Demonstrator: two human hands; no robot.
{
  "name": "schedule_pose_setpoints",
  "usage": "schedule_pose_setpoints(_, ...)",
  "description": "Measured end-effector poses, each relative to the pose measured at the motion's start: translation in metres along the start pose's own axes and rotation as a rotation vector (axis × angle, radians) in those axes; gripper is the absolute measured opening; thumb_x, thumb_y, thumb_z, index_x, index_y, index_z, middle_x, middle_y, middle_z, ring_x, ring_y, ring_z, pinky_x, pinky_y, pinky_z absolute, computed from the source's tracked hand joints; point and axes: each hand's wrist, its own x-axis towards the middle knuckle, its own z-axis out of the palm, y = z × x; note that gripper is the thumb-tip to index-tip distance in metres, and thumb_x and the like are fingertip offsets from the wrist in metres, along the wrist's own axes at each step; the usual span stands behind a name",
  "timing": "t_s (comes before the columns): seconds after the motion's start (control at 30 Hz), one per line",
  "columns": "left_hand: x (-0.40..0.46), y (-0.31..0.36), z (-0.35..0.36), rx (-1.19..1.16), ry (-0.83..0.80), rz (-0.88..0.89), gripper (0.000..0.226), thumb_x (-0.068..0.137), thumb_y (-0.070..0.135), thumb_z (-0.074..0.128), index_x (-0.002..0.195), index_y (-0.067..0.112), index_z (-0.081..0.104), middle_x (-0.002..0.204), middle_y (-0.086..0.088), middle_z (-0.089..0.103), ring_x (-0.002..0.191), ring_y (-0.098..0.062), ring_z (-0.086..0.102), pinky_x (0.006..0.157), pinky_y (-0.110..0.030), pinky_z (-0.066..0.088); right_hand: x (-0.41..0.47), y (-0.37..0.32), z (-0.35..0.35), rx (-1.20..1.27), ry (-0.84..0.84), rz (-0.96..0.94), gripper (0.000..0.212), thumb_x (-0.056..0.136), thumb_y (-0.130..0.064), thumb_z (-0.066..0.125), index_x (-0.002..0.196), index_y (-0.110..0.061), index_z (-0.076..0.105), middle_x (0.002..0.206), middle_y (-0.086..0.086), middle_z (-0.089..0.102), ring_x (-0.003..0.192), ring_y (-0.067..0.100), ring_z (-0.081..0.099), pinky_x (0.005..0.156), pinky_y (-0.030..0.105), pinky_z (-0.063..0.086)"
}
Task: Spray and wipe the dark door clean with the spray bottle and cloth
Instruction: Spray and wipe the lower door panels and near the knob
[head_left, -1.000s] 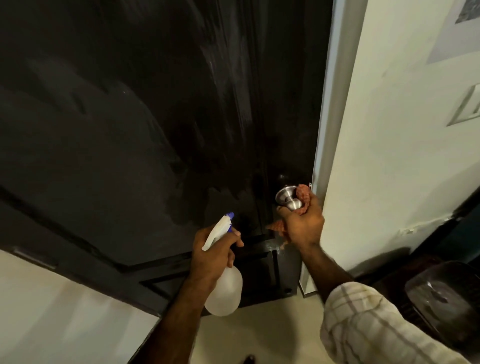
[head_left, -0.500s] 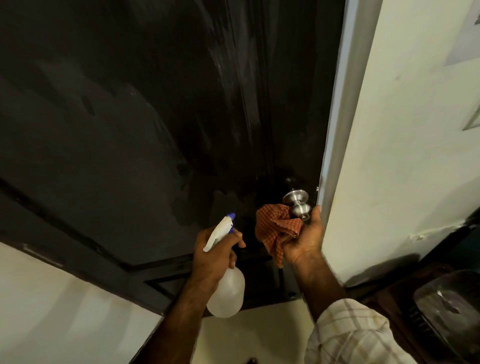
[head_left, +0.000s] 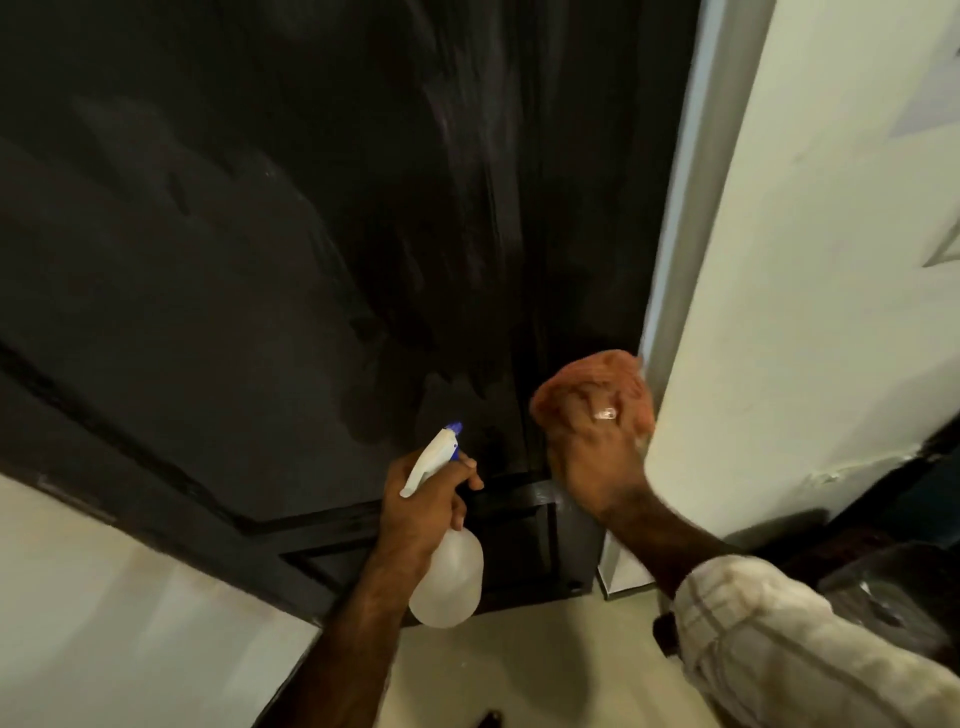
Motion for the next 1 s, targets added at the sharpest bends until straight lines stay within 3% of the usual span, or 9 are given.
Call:
schedule_pose_setpoints(0.1,-0.003,-0.002,0.011,-0.016,-0.023,-0.009,0.024,0.096,0.006,0.072,0.118,0.008,0.063,0.082,-0.015,0.075,0.045,-0.017,0.052,0.044,-0.026,0.046,0.007,-0.004,-0.008,-0.374,-0.329,-0.378,0.041,0.085,-0.025,0.078,0.125,-0.020,0.077,0.148,0.012,0.061,0.141,0.043,0.050,0.121,0.066,0.029)
schedule_pose_setpoints(0.23,-0.003,-0.007,0.018,-0.007,-0.037,-0.024,0.029,0.095,0.005,0.072,0.123,0.001,0.063,0.083,-0.016,0.075,0.045,-0.018,0.052,0.044,-0.027,0.045,0.009,0.000,-0.013,-0.743,-0.604,-0.655,0.058,0.083,-0.016,0.084,0.138,-0.022,0.066,0.150,0.012,0.059,0.146,0.041,0.048,0.128,0.059,0.025)
schedule_pose_setpoints(0.33,-0.003,-0.005,0.016,-0.023,-0.015,-0.025,0.033,0.095,0.006,0.073,0.125,0.000,0.062,0.083,-0.017,0.074,0.046,-0.018,0.053,0.044,-0.027,0.045,0.008,0.000,-0.004,-0.665,-0.767,-0.679,0.039,0.084,-0.010,0.080,0.120,-0.019,0.071,0.132,0.011,0.070,0.133,0.039,0.059,0.123,0.057,0.033)
schedule_pose_setpoints(0.4,-0.003,-0.004,0.012,-0.038,-0.004,-0.035,0.033,0.095,0.008,0.073,0.125,0.003,0.061,0.084,-0.017,0.075,0.048,-0.018,0.054,0.044,-0.028,0.045,0.013,-0.004,-0.014,-0.437,-0.658,-0.643,0.030,0.088,-0.012,0.073,0.117,-0.019,0.074,0.128,0.009,0.072,0.125,0.038,0.064,0.117,0.056,0.042)
schedule_pose_setpoints(0.53,-0.001,0.004,-0.008,-0.068,0.073,-0.027,0.028,0.096,0.008,0.072,0.122,0.001,0.063,0.085,-0.020,0.075,0.047,-0.016,0.055,0.044,-0.027,0.045,0.043,-0.033,-0.055,0.178,-0.044,-0.424,0.069,0.083,-0.016,0.074,0.150,-0.020,0.056,0.138,0.011,0.055,0.118,0.035,0.057,0.095,0.044,0.055)
schedule_pose_setpoints(0.63,0.005,0.013,-0.028,-0.081,0.158,0.012,0.018,0.096,0.004,0.071,0.113,0.004,0.063,0.086,-0.026,0.074,0.042,-0.015,0.053,0.042,-0.027,0.043,0.084,-0.072,-0.080,0.517,0.229,-0.205,0.040,0.104,-0.023,0.059,0.144,-0.019,0.061,0.135,0.007,0.056,0.119,0.025,0.052,0.102,0.038,0.049)
schedule_pose_setpoints(0.7,0.010,0.015,-0.044,-0.065,0.180,0.046,0.025,0.097,0.004,0.069,0.119,-0.007,0.063,0.086,-0.027,0.074,0.042,-0.015,0.055,0.041,-0.027,0.043,0.109,-0.096,-0.078,0.567,0.156,-0.126,0.036,0.104,-0.026,0.060,0.140,-0.021,0.059,0.137,0.006,0.057,0.125,0.025,0.053,0.107,0.046,0.048)
schedule_pose_setpoints(0.83,0.016,0.014,-0.072,-0.031,0.188,0.064,0.012,0.101,0.006,0.067,0.110,-0.001,0.069,0.091,-0.030,0.074,0.045,-0.015,0.057,0.042,-0.027,0.046,0.094,-0.090,-0.020,0.206,0.111,-0.499,0.068,0.094,-0.019,0.067,0.158,-0.023,0.043,0.146,0.009,0.053,0.131,0.034,0.053,0.099,0.052,0.051)
schedule_pose_setpoints(1.0,0.029,-0.009,-0.091,-0.070,0.138,-0.044,0.031,0.098,0.010,0.071,0.125,-0.003,0.063,0.088,-0.019,0.076,0.049,-0.016,0.057,0.045,-0.027,0.048,0.027,-0.058,0.031,0.103,-0.170,-0.465,0.043,0.099,-0.023,0.052,0.141,-0.029,0.058,0.123,0.008,0.063,0.105,0.036,0.065,0.075,0.049,0.053)
